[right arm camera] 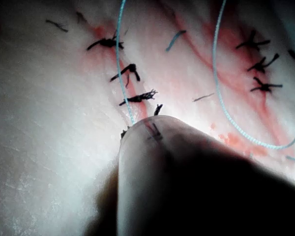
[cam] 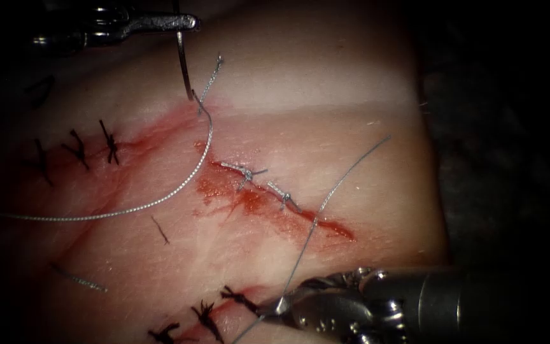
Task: Wound Closure
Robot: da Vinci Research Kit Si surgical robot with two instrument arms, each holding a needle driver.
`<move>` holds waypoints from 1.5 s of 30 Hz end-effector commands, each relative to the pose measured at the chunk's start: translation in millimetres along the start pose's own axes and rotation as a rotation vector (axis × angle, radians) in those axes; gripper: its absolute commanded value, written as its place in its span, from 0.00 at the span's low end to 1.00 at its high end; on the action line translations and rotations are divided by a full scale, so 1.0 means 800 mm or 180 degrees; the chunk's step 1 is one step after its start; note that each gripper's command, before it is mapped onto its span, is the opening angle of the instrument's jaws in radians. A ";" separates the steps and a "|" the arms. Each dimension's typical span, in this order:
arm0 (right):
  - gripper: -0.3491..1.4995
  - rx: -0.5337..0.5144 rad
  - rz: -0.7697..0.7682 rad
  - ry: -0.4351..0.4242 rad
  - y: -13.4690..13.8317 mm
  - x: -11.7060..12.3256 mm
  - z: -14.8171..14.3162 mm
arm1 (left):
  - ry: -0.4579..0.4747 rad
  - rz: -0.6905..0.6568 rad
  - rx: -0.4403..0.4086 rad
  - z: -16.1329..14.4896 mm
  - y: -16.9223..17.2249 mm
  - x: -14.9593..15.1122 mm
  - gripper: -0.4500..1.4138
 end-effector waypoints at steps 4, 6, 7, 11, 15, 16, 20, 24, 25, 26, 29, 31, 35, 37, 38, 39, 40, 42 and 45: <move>0.00 -0.0001 -0.0006 0.0004 0.0003 0.0001 0.0009 | -0.0001 0.0001 -0.0001 0.0005 -0.0008 0.0000 0.00; 0.00 0.0000 -0.0006 0.0006 0.0004 -0.0003 0.0009 | -0.0001 0.0001 -0.0002 0.0005 -0.0008 0.0000 0.00; 0.00 0.0000 -0.0006 0.0006 0.0004 -0.0003 0.0009 | -0.0001 0.0001 -0.0002 0.0005 -0.0008 0.0000 0.00; 0.26 0.0000 0.0018 0.0008 0.0006 -0.0004 0.0007 | 0.0001 0.0004 0.0000 0.0006 -0.0008 -0.0001 0.00; 0.79 -0.0059 0.0213 -0.0006 0.0010 -0.0010 -0.0004 | -0.0054 0.0531 -0.0009 0.0016 -0.0017 -0.0014 0.00; 0.79 -0.0106 0.0255 -0.0009 0.0011 -0.0013 -0.0011 | -0.0075 0.0675 -0.0019 0.0020 -0.0020 -0.0019 0.00; 0.79 -0.0243 0.0492 -0.0008 0.0017 -0.0034 -0.0051 | -0.0339 0.1302 -0.0233 0.0042 -0.0022 -0.0050 0.00; 0.73 -0.0557 0.1893 0.0361 0.0024 -0.0072 -0.0115 | -0.0607 0.2562 -0.0378 0.0078 -0.0016 -0.0084 0.00; 0.73 -0.0557 0.1893 0.0361 0.0024 -0.0072 -0.0115 | -0.0607 0.2562 -0.0378 0.0078 -0.0016 -0.0084 0.00; 0.68 -0.0639 0.2110 0.0487 0.0025 -0.0080 -0.0125 | -0.0639 0.2880 -0.0407 0.0086 -0.0014 -0.0090 0.00; 0.57 -0.0787 0.3460 0.1250 0.0037 -0.0114 -0.0150 | -0.0968 0.3708 -0.0509 0.0102 -0.0013 -0.0119 0.00; 0.65 -0.0796 0.3727 0.1439 0.0040 -0.0119 -0.0152 | -0.1052 0.3864 -0.0516 0.0105 -0.0015 -0.0125 0.00; 0.68 -0.0743 0.4824 0.1949 0.0053 -0.0131 -0.0148 | -0.1379 0.4435 -0.0567 0.0119 -0.0032 -0.0154 0.00; 0.71 -0.0689 0.5395 0.2330 0.0059 -0.0130 -0.0144 | -0.1475 0.4833 -0.0671 0.0124 -0.0044 -0.0173 0.00; 0.72 -0.0699 0.5456 0.2466 0.0059 -0.0130 -0.0144 | -0.1504 0.4955 -0.0707 0.0125 -0.0048 -0.0177 0.00; 0.69 -0.0689 0.5490 0.2639 0.0059 -0.0129 -0.0143 | -0.1513 0.5022 -0.0703 0.0126 -0.0050 -0.0179 0.00; 0.67 -0.0614 0.5524 0.2853 0.0061 -0.0128 -0.0142 | -0.1570 0.5144 -0.0694 0.0126 -0.0054 -0.0179 0.00; 0.54 -0.0459 0.5544 0.3062 0.0062 -0.0128 -0.0141 | -0.1638 0.5300 -0.0656 0.0125 -0.0055 -0.0177 0.00; 0.47 -0.0397 0.5573 0.3213 0.0065 -0.0126 -0.0139 | -0.1749 0.5408 -0.0641 0.0125 -0.0057 -0.0176 0.00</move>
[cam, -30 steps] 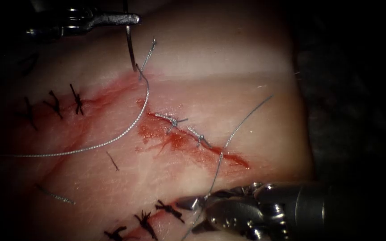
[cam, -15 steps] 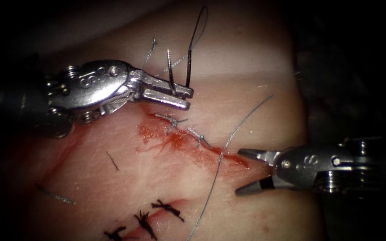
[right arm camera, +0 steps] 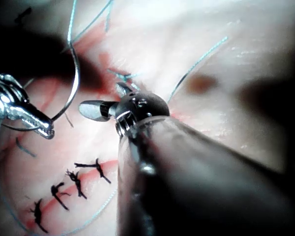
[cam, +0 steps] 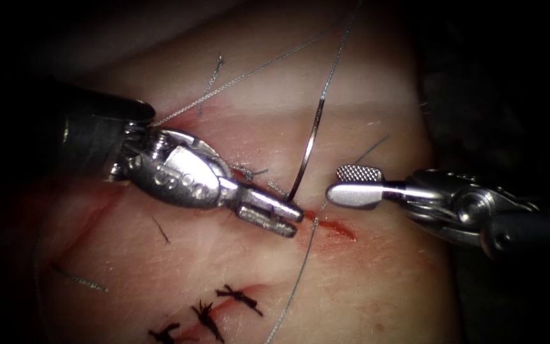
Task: Wound Closure
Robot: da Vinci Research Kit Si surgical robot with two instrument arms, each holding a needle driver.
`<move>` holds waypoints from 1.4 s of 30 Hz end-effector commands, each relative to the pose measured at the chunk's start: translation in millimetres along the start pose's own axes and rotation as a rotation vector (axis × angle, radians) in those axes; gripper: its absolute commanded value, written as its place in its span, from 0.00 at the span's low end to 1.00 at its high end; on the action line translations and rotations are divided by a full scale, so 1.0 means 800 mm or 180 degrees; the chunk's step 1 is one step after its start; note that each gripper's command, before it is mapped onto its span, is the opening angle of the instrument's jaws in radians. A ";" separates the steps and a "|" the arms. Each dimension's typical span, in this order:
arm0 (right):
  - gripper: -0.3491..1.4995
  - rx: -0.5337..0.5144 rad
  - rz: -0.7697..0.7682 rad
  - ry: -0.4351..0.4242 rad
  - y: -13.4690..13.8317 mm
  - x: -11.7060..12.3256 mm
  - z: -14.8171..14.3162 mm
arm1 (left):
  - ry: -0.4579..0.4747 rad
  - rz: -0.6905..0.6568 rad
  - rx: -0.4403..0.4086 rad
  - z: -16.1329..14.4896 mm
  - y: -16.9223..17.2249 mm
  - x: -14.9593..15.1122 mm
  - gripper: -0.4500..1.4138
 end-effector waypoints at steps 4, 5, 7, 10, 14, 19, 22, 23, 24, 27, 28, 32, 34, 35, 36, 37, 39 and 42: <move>0.48 0.0151 0.0088 0.0117 -0.0001 -0.0003 0.0029 | -0.0128 0.0066 -0.0024 0.0010 0.0003 -0.0008 0.00; 0.48 0.0181 0.0091 0.0139 -0.0001 -0.0004 0.0032 | -0.0131 0.0067 -0.0023 0.0011 0.0003 -0.0009 0.00; 0.48 0.0239 0.0100 0.0187 -0.0003 -0.0003 0.0038 | -0.0138 0.0074 -0.0021 0.0012 0.0006 -0.0010 0.00; 0.47 0.0275 0.0105 0.0233 -0.0003 -0.0002 0.0048 | -0.0147 0.0099 -0.0018 0.0016 0.0008 -0.0012 0.00; 0.55 0.0287 0.0115 0.0265 -0.0003 0.0002 0.0055 | -0.0150 0.0099 -0.0015 0.0017 0.0008 -0.0012 0.00; 0.53 0.0287 0.0057 0.0302 0.0000 0.0012 0.0057 | -0.0184 0.0106 -0.0041 0.0018 0.0011 -0.0015 0.00; 0.51 0.0227 0.0003 0.0401 0.0004 0.0023 0.0058 | -0.0203 0.0111 -0.0053 0.0019 0.0014 -0.0016 0.00; 0.50 0.0210 -0.0009 0.0428 0.0005 0.0026 0.0058 | -0.0204 0.0112 -0.0053 0.0020 0.0014 -0.0016 0.00; 0.46 0.0199 -0.0004 0.0447 0.0006 0.0029 0.0058 | -0.0204 0.0112 -0.0053 0.0020 0.0014 -0.0017 0.00; 0.42 0.0157 -0.0026 0.0514 0.0010 0.0037 0.0058 | -0.0204 0.0112 -0.0053 0.0020 0.0014 -0.0017 0.00; 0.35 0.0119 -0.0037 0.0575 0.0013 0.0040 0.0058 | -0.0204 0.0112 -0.0053 0.0020 0.0014 -0.0017 0.00; 0.07 0.0029 -0.0056 0.0717 0.0014 0.0042 0.0060 | -0.0213 0.0113 -0.0058 0.0020 0.0014 -0.0017 0.00; 0.00 0.0033 -0.0075 0.0706 0.0014 0.0042 0.0061 | -0.0222 0.0115 -0.0064 0.0021 0.0015 -0.0018 0.00; 0.00 0.0035 -0.0114 0.0698 0.0014 0.0042 0.0061 | -0.0223 0.0115 -0.0063 0.0021 0.0015 -0.0018 0.00; 0.00 0.0034 -0.0171 0.0690 0.0014 0.0041 0.0061 | -0.0224 0.0116 -0.0063 0.0021 0.0016 -0.0018 0.00; 0.00 0.0039 -0.0171 0.0682 0.0013 0.0041 0.0061 | -0.0232 0.0117 -0.0055 0.0022 0.0016 -0.0019 0.00; 0.00 0.0046 -0.0265 0.0677 0.0011 0.0040 0.0060 | -0.0284 -0.0015 -0.0026 0.0023 0.0017 -0.0019 0.00; 0.00 -0.0071 -0.0715 0.0699 0.0012 0.0039 0.0058 | -0.0452 -0.1040 0.0297 0.0026 0.0001 -0.0016 0.75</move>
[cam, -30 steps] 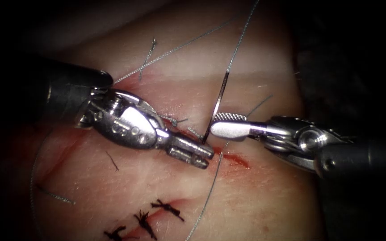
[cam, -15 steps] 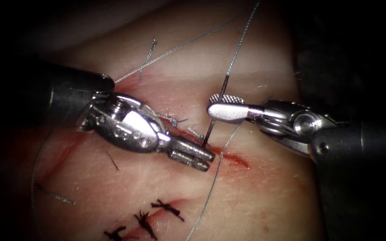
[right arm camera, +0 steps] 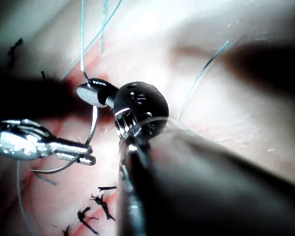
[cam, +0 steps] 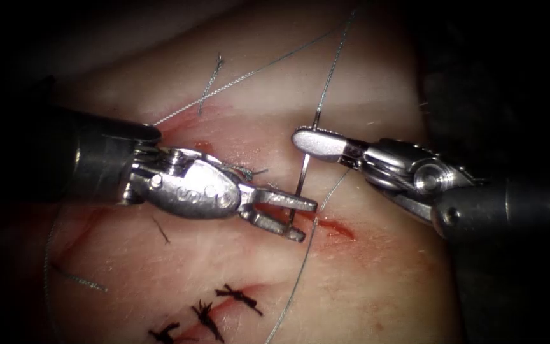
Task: Wound Closure
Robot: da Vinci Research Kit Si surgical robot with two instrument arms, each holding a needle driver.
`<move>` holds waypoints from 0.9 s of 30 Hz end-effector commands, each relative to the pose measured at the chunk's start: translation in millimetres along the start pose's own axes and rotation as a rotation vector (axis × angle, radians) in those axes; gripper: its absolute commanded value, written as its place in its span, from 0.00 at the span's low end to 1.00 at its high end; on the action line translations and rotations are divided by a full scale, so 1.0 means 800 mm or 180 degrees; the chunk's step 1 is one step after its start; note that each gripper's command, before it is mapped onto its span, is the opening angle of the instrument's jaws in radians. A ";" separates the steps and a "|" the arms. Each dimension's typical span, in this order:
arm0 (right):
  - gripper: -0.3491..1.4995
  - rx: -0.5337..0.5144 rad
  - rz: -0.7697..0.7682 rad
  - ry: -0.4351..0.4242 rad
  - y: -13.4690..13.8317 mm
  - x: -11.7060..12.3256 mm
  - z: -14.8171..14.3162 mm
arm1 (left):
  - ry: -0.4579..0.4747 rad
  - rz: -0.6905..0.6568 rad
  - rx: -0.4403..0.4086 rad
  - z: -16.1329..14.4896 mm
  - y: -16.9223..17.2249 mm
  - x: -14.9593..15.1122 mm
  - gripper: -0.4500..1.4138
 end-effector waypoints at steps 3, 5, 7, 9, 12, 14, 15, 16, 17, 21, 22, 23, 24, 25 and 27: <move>0.00 -0.0106 -0.1509 0.0096 0.0022 -0.0012 -0.0005 | 0.0055 -0.0887 0.0024 -0.0020 -0.0030 0.0009 0.81; 0.00 -0.0241 -0.1651 0.0098 0.0036 -0.0006 -0.0010 | 0.0067 -0.1117 0.0078 -0.0034 -0.0048 0.0013 0.82; 0.00 -0.0337 -0.2142 0.0122 0.0052 0.0002 -0.0016 | 0.0062 -0.1221 0.0135 -0.0040 -0.0055 0.0010 0.81; 0.00 -0.0300 -0.3270 0.0066 0.0065 0.0003 -0.0030 | 0.0049 -0.1211 0.0162 -0.0041 -0.0053 -0.0001 0.73; 0.00 -0.0196 -0.4036 0.0044 0.0078 -0.0003 -0.0042 | -0.0111 -0.1558 -0.0060 -0.0039 -0.0046 -0.0013 0.68; 0.00 -0.0151 -0.4201 0.0060 0.0083 -0.0006 -0.0048 | -0.0326 -0.2079 -0.0398 -0.0026 -0.0038 -0.0031 0.61; 0.00 -0.0123 -0.4312 0.0086 0.0082 -0.0006 -0.0048 | -0.0367 -0.2307 -0.0508 -0.0021 -0.0033 -0.0040 0.43; 0.00 -0.0083 -0.4361 0.0140 0.0081 -0.0005 -0.0048 | -0.0417 -0.2474 -0.0652 -0.0015 -0.0025 -0.0053 0.26; 0.00 0.0050 -0.4451 0.0313 0.0077 -0.0002 -0.0048 | -0.0494 -0.2603 -0.0827 -0.0006 -0.0010 -0.0074 0.00; 0.00 0.0170 -0.4587 0.0398 0.0067 0.0006 -0.0045 | -0.0574 -0.2607 -0.1051 0.0017 0.0008 -0.0120 0.00; 0.00 0.0209 -0.4581 0.0391 0.0064 0.0007 -0.0043 | -0.0618 -0.2698 -0.1098 0.0024 0.0009 -0.0131 0.00; 0.00 0.0223 -0.4573 0.0396 0.0059 0.0007 -0.0040 | -0.0690 -0.2773 -0.1163 0.0037 0.0009 -0.0145 0.00; 0.00 0.0223 -0.4573 0.0396 0.0059 0.0007 -0.0040 | -0.0690 -0.2773 -0.1163 0.0037 0.0009 -0.0145 0.00; 0.00 0.0270 -0.4567 0.0408 0.0055 0.0007 -0.0036 | -0.0791 -0.2755 -0.1214 0.0055 0.0007 -0.0161 0.00; 0.00 0.0316 -0.4564 0.0401 0.0052 0.0007 -0.0035 | -0.0824 -0.2758 -0.1241 0.0063 0.0006 -0.0169 0.00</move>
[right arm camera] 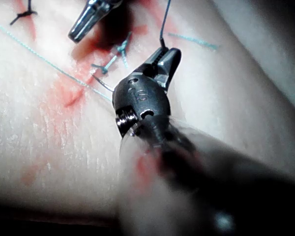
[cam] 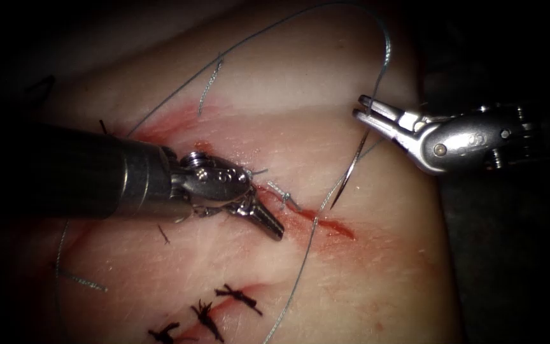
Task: Wound Closure
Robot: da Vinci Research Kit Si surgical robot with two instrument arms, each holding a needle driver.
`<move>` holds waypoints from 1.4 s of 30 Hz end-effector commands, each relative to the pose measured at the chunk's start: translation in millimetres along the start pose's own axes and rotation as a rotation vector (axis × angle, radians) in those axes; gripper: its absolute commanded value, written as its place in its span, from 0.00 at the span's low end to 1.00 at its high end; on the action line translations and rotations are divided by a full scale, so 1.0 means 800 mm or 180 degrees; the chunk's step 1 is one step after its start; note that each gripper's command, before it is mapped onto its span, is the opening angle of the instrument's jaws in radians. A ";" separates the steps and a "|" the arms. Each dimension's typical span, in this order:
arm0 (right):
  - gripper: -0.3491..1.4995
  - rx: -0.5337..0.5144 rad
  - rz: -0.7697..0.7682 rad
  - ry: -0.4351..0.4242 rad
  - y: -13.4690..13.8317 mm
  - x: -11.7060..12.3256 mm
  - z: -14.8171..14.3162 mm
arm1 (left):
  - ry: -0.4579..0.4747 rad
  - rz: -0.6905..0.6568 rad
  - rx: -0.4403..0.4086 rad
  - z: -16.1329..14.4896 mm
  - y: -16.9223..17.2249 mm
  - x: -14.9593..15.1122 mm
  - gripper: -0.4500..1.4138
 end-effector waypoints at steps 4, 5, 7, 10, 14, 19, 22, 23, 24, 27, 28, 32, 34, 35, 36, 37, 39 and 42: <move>0.00 0.0092 -0.0044 0.0147 -0.0005 0.0021 0.0022 | -0.0124 -0.0083 0.0085 0.0033 -0.0041 -0.0007 0.00; 0.00 0.0131 -0.0081 0.0199 -0.0003 0.0028 0.0025 | -0.0108 -0.0111 0.0140 0.0042 -0.0049 -0.0013 0.00; 0.00 0.0224 -0.0190 0.0277 -0.0002 0.0035 0.0027 | -0.0118 -0.0095 0.0180 0.0056 -0.0060 -0.0018 0.00; 0.00 0.0301 -0.0184 0.0336 -0.0004 0.0036 0.0028 | -0.0194 -0.0098 0.0261 0.0061 -0.0063 -0.0016 0.00; 0.00 0.0270 -0.0181 0.0312 -0.0005 0.0035 0.0027 | -0.0150 0.0005 0.0539 0.0053 -0.0057 0.0006 0.00; 0.00 0.0326 -0.0215 0.0371 -0.0002 0.0034 0.0027 | -0.0329 0.0241 0.0821 0.0050 -0.0054 0.0020 0.00; 0.00 0.0395 -0.0210 0.0413 -0.0001 0.0033 0.0028 | -0.0598 0.0480 0.1023 0.0055 -0.0059 0.0024 0.00; 0.00 0.0415 -0.0227 0.0431 0.0000 0.0032 0.0028 | -0.0667 0.0541 0.1039 0.0055 -0.0060 0.0025 0.00; 0.00 0.0445 -0.0244 0.0445 0.0000 0.0031 0.0029 | -0.0745 0.0580 0.1056 0.0057 -0.0062 0.0026 0.00; 0.00 0.0477 -0.0279 0.0476 0.0002 0.0028 0.0031 | -0.1052 0.0637 0.1077 0.0064 -0.0072 0.0028 0.00; 0.00 0.0502 -0.0279 0.0496 0.0003 0.0027 0.0031 | -0.1115 0.0660 0.1081 0.0066 -0.0075 0.0029 0.00; 0.00 0.0676 -0.0337 0.0561 0.0004 0.0022 0.0033 | -0.1353 0.0621 0.1034 0.0061 -0.0075 0.0022 0.00; 0.00 0.0729 -0.0431 0.0586 0.0004 0.0020 0.0037 | -0.1445 0.0607 0.1029 0.0058 -0.0072 0.0018 0.00; 0.00 0.0748 -0.0470 0.0597 0.0003 0.0020 0.0039 | -0.1462 0.0603 0.1003 0.0057 -0.0071 0.0016 0.00; 0.00 0.0748 -0.0470 0.0597 0.0003 0.0020 0.0039 | -0.1462 0.0603 0.1003 0.0057 -0.0071 0.0016 0.00; 0.00 0.0772 -0.0509 0.0625 0.0001 0.0019 0.0041 | -0.1469 0.0604 0.0992 0.0056 -0.0070 0.0015 0.00; 0.00 0.0788 -0.0615 0.0622 -0.0003 0.0017 0.0042 | -0.1494 0.0600 0.0955 0.0056 -0.0069 0.0014 0.00; 0.00 0.0950 -0.0879 0.0510 -0.0016 0.0007 0.0042 | -0.1367 0.0440 0.0795 0.0055 -0.0068 0.0014 0.00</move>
